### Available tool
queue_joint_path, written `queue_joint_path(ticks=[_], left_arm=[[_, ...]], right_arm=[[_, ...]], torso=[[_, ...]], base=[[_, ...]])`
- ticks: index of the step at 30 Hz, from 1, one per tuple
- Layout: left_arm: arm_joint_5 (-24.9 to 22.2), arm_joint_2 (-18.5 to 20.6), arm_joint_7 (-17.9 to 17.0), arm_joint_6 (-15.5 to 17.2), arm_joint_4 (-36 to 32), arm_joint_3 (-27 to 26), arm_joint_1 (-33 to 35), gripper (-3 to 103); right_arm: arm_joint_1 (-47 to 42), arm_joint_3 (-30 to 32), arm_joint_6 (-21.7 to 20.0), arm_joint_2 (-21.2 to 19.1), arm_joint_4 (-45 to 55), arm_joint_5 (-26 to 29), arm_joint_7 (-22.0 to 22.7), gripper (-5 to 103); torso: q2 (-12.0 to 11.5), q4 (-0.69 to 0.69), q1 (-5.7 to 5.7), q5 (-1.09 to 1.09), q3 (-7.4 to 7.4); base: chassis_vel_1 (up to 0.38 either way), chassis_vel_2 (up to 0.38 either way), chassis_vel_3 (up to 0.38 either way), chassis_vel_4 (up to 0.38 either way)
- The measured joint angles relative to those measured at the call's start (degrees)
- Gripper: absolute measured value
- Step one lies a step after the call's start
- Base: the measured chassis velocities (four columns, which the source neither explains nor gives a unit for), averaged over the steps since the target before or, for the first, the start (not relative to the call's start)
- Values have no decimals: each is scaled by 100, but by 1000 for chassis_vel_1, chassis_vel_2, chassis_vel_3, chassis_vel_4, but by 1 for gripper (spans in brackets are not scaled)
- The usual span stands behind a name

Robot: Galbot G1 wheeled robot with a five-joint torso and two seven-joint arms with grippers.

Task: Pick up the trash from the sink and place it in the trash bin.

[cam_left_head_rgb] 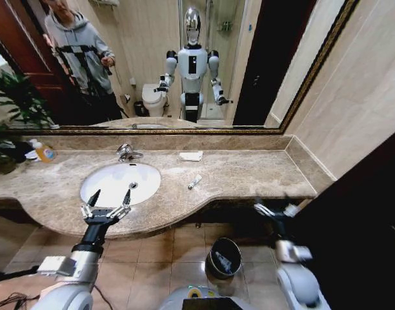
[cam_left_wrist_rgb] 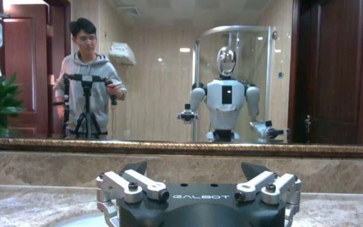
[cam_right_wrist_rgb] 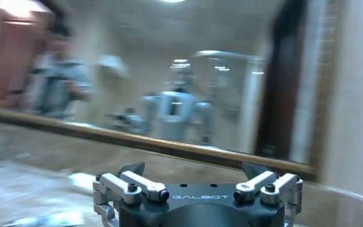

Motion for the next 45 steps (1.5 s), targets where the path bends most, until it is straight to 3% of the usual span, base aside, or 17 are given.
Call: queue_joint_path(ticks=[4,5,8,14,21,28,35,45], left_arm=[[0,0,0,0,-1,0,0,100],[0,0,0,0,-1,0,0,100],[0,0,0,0,0,0,0,100],[0,0,1,0,0,0,0,100],[0,0,0,0,0,0,0,100],[0,0,0,0,0,0,0,100],[0,0,0,0,-1,0,-1,100],[0,0,0,0,0,0,0,100]], right_arm=[[492,-884,-765,-712,171,244,-349,100],[492,-884,-765,-712,171,244,-349,100],[887,-1732,-1308,-919,238,192,-365,100],[1676,-2895,-1802,-881,-318,-157,-26,100],[2761,-3717,-2110,-643,-1096,-198,349,100],[3502,-4072,-2514,-496,-1825,-225,795,100],[3933,-4305,-2589,-270,-2226,6,1346,100],[3880,-4102,-2505,-210,-2536,19,1424,100]], torso=[[0,-1,0,-2,0],[0,-1,0,-2,0],[0,0,0,-1,0],[0,-1,0,0,0],[0,0,0,0,0],[0,-1,0,-2,0],[0,0,0,-1,0],[0,-1,-1,-1,0]], base=[[0,0,0,0],[0,0,0,0],[0,0,0,0],[0,0,0,0],[0,0,0,0],[0,0,0,0],[0,0,0,0],[0,0,0,0]])
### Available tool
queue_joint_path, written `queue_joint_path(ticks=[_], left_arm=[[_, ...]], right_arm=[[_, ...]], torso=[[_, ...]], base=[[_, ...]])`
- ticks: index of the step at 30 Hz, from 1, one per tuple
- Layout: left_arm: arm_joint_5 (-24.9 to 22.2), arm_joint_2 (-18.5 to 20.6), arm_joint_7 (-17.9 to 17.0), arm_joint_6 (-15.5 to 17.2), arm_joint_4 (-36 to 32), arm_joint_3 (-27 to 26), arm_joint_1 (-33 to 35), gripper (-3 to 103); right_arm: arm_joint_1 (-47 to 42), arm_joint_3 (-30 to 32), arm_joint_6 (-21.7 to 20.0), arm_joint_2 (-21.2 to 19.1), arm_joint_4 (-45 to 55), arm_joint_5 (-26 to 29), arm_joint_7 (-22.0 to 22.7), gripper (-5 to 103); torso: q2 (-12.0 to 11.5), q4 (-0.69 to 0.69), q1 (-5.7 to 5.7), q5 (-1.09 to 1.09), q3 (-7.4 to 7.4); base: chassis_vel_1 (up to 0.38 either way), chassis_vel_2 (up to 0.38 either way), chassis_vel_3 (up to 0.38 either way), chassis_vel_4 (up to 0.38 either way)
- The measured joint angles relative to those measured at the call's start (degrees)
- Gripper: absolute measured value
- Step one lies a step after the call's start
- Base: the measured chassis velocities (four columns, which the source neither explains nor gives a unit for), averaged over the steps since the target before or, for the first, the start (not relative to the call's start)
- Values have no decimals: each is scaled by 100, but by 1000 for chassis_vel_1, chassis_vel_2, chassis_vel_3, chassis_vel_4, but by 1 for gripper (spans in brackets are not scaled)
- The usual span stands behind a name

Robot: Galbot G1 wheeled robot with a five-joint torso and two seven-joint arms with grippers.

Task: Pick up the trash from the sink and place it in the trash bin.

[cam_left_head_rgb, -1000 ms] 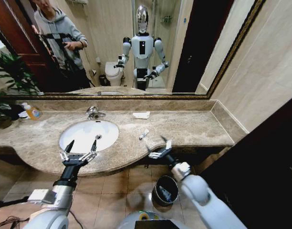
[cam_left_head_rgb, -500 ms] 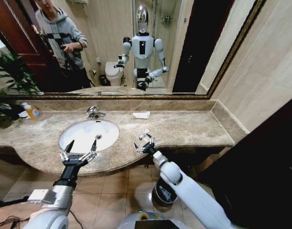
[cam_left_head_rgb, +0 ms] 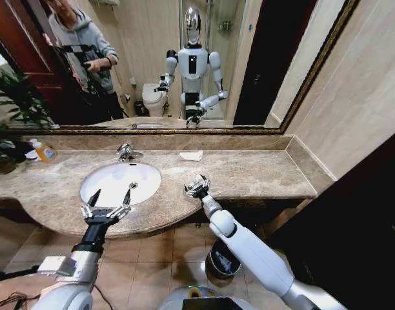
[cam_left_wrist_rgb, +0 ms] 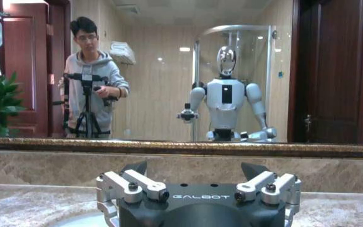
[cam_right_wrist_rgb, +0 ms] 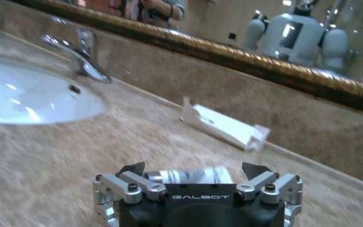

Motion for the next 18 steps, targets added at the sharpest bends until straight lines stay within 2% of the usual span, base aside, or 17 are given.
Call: queue_joint_path(ticks=[11,12,15,18], left_arm=[[0,0,0,0,0,0,0,100],[0,0,0,0,0,0,0,100],[0,0,0,0,0,0,0,100],[0,1,0,0,0,0,0,100]], right_arm=[[-161,487,141,-183,-50,-146,-86,100],[-167,526,150,-202,-50,-144,-88,103],[-176,566,156,-224,-46,-124,-122,100],[-197,584,194,-230,-44,-100,-243,86]], torso=[[0,-1,0,1,0],[0,0,0,1,0],[0,0,0,1,0],[0,0,0,1,0]], base=[[0,0,0,0],[0,0,0,0],[0,0,0,0],[0,0,0,0]])
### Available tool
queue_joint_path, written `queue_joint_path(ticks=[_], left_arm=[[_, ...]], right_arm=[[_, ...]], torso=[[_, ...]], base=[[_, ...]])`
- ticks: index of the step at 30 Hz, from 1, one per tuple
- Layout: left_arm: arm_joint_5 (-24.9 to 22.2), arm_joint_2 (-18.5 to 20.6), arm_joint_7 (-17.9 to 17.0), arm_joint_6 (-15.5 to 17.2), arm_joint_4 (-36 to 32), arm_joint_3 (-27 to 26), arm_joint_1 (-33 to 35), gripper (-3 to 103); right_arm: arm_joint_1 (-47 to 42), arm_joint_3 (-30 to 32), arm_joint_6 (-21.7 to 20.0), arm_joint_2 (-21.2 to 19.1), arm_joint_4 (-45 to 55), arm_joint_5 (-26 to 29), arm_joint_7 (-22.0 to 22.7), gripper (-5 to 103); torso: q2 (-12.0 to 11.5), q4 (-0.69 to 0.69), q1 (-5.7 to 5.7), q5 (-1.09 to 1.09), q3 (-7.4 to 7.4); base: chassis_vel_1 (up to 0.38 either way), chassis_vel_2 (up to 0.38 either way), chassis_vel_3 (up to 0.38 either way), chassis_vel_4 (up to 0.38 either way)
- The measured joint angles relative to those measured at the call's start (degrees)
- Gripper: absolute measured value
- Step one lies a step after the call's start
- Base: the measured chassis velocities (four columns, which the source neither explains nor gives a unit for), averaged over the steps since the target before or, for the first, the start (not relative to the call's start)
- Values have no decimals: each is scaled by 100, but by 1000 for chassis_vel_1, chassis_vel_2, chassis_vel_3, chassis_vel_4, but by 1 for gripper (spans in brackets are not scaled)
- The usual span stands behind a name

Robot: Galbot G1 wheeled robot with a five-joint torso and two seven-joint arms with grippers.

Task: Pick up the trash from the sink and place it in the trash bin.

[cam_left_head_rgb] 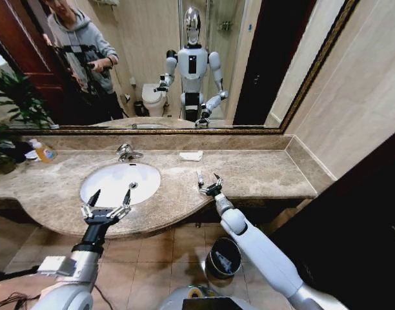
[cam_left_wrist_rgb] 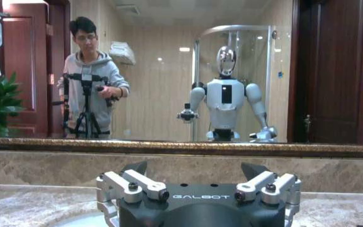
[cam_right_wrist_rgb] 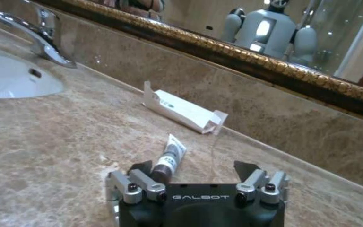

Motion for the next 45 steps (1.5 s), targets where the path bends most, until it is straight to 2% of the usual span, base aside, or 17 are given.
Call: queue_joint_path(ticks=[2,9,12,14,17,20,30,33,34,35,36,37,39,40,43,44,45], left_arm=[[0,0,0,0,0,0,0,100],[0,0,0,0,0,0,0,100],[0,0,0,0,0,0,0,100],[0,0,0,0,0,0,0,100],[0,-1,0,0,0,0,0,100],[0,0,0,0,0,0,-1,100],[0,0,0,0,0,0,0,100],[0,0,2,0,0,0,0,100],[0,0,2,0,0,0,0,100],[0,0,0,0,0,0,0,100],[0,-1,0,0,0,0,-1,100],[0,-1,0,0,0,0,-1,100],[0,-1,0,0,0,0,0,100],[0,-1,0,0,0,0,0,100],[0,-1,0,0,0,0,0,100],[0,-1,0,0,0,0,0,100],[0,-1,0,0,0,0,0,100]], right_arm=[[-11,-3,59,4,-19,8,-45,86],[-104,-50,216,52,-79,51,-137,53],[-111,-29,238,39,-80,126,-146,42],[-114,-11,238,34,-80,151,-149,42],[-120,-6,236,8,-77,240,-152,27],[-121,-12,205,-20,-38,338,-153,18],[-306,322,322,-139,369,621,-149,18],[-904,1075,1000,-292,924,863,-417,18],[-904,1075,1000,-292,924,863,-417,18],[-1110,1281,1365,-299,999,947,-414,18],[-1337,1449,1733,-289,1036,995,-315,18],[-1337,1449,1733,-289,1036,995,-315,18],[-2115,1951,2561,-225,1058,1056,-69,18],[-2115,1951,2561,-225,1058,1056,-69,18],[-3070,2461,4271,-19,639,901,21,18],[-3359,2518,4678,101,479,803,43,18],[-3359,2518,4678,101,479,803,43,18]], torso=[[0,0,0,0,0],[0,0,0,0,0],[0,0,0,0,0],[0,0,0,0,0],[0,0,0,0,0],[0,0,0,0,0],[0,1,0,1,0],[0,0,0,-1,0],[0,0,0,-1,0],[1,-1,0,-1,0],[0,0,0,0,-1],[0,0,0,0,-1],[0,0,0,1,0],[0,0,0,1,0],[1,-1,-1,1,-1],[1,0,-1,2,-1],[1,0,-1,2,-1]], base=[[0,0,0,0],[0,0,0,0],[0,0,0,0],[0,0,0,0],[0,0,0,0],[0,0,0,0],[0,0,0,0],[0,0,0,0],[0,0,0,0],[0,0,0,0],[0,0,0,0],[0,0,0,0],[0,0,0,0],[0,0,0,0],[0,0,0,0],[0,0,0,0],[0,0,0,0]])
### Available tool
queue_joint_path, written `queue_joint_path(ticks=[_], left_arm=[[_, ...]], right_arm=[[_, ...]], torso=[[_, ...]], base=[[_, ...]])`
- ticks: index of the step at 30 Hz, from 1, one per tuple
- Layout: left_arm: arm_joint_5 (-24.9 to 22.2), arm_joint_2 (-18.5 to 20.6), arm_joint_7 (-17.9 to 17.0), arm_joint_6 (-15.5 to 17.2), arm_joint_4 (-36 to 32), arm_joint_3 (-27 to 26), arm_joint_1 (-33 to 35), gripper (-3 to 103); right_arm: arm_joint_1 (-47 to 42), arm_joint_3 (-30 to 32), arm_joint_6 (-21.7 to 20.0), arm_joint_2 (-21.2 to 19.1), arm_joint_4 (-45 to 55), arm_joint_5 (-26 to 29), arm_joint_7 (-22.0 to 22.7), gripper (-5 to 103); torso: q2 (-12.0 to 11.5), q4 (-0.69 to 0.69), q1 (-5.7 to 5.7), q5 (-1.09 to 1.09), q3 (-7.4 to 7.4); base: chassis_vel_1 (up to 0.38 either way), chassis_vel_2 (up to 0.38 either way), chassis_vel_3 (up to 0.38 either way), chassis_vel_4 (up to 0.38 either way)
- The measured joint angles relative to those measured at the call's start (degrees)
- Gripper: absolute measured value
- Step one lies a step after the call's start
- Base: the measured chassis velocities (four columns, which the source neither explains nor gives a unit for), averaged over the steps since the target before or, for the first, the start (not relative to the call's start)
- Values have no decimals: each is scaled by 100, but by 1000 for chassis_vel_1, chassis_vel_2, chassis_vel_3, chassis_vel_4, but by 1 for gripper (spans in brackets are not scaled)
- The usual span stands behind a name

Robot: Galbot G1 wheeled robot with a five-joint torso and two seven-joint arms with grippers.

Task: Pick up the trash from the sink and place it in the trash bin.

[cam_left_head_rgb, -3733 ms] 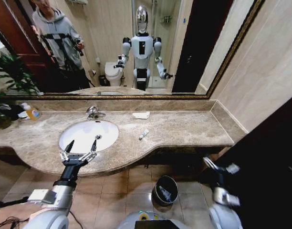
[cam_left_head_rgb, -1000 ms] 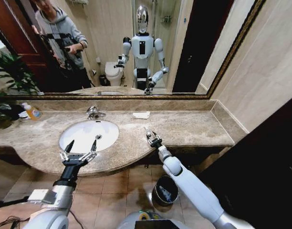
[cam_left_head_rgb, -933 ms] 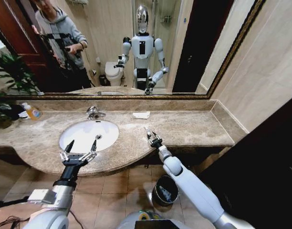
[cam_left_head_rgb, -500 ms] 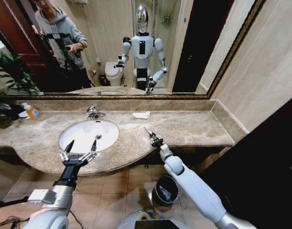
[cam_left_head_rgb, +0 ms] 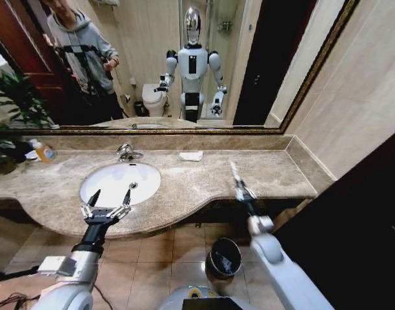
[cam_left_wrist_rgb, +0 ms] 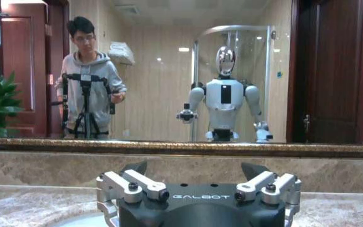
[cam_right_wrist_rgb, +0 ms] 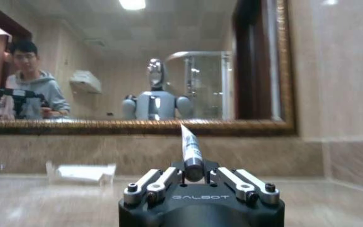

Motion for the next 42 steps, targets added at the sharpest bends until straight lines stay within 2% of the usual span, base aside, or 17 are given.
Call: queue_joint_path(ticks=[4,7,9,10,11,13,14,16,17,21,28,29,31,33,34,37,42], left_arm=[[0,0,0,0,0,0,0,100],[0,0,0,0,0,0,0,100],[0,0,0,0,0,0,0,100],[0,0,0,0,0,0,0,100],[0,0,0,0,0,0,0,100],[0,0,0,0,0,0,0,100],[0,0,0,0,0,0,0,100],[0,0,0,0,0,0,0,100],[0,0,0,0,0,0,0,100],[0,0,0,0,0,0,0,100],[0,0,0,0,0,0,0,100],[0,0,0,0,0,0,0,100],[0,0,0,0,0,0,0,100],[0,0,0,0,0,0,0,100],[0,0,0,0,0,0,0,100],[0,0,0,0,0,0,0,100],[0,0,0,0,0,0,0,100]], right_arm=[[-565,-35,693,277,-619,-168,9,18],[-726,-202,701,361,-1164,-222,-16,18],[-650,-423,217,385,-1898,-239,-174,18],[-650,-423,217,385,-1898,-239,-174,18],[-581,-476,8,392,-2115,-264,-267,18],[-280,-617,-771,397,-2712,-378,-493,18],[-280,-617,-771,397,-2712,-378,-493,18],[-73,-680,-1259,417,-3019,-420,-621,18],[154,-754,-1672,434,-3346,-487,-736,18],[570,-764,-1986,524,-4022,-785,-811,18],[727,-851,-2133,599,-4197,-866,-832,16],[727,-849,-2141,628,-4155,-872,-830,21],[726,-843,-2151,643,-4123,-873,-823,21],[695,-826,-2166,649,-4036,-872,-784,32],[695,-826,-2166,649,-4036,-872,-784,32],[605,-797,-2162,592,-3913,-831,-733,48],[339,-688,-2089,479,-3435,-739,-512,59]], torso=[[0,-1,0,-2,0],[0,-1,0,-2,0],[0,0,0,-1,0],[0,0,0,-1,0],[0,-1,0,-1,0],[0,0,0,-2,0],[0,0,0,-2,0],[0,1,0,-2,0],[0,1,0,-2,1],[0,1,1,-2,1],[0,0,1,-2,1],[0,0,1,-2,1],[0,1,1,-2,1],[0,1,1,-3,1],[0,1,1,-3,1],[0,0,1,-3,1],[0,1,1,-1,1]], base=[[0,0,0,0],[0,0,0,0],[0,0,0,0],[0,0,0,0],[0,0,0,0],[0,0,0,0],[0,0,0,0],[0,0,0,0],[0,0,0,0],[0,0,0,0],[0,0,0,0],[0,0,0,0],[0,0,0,0],[0,0,0,0],[0,0,0,0],[0,0,0,0],[0,0,0,0]])
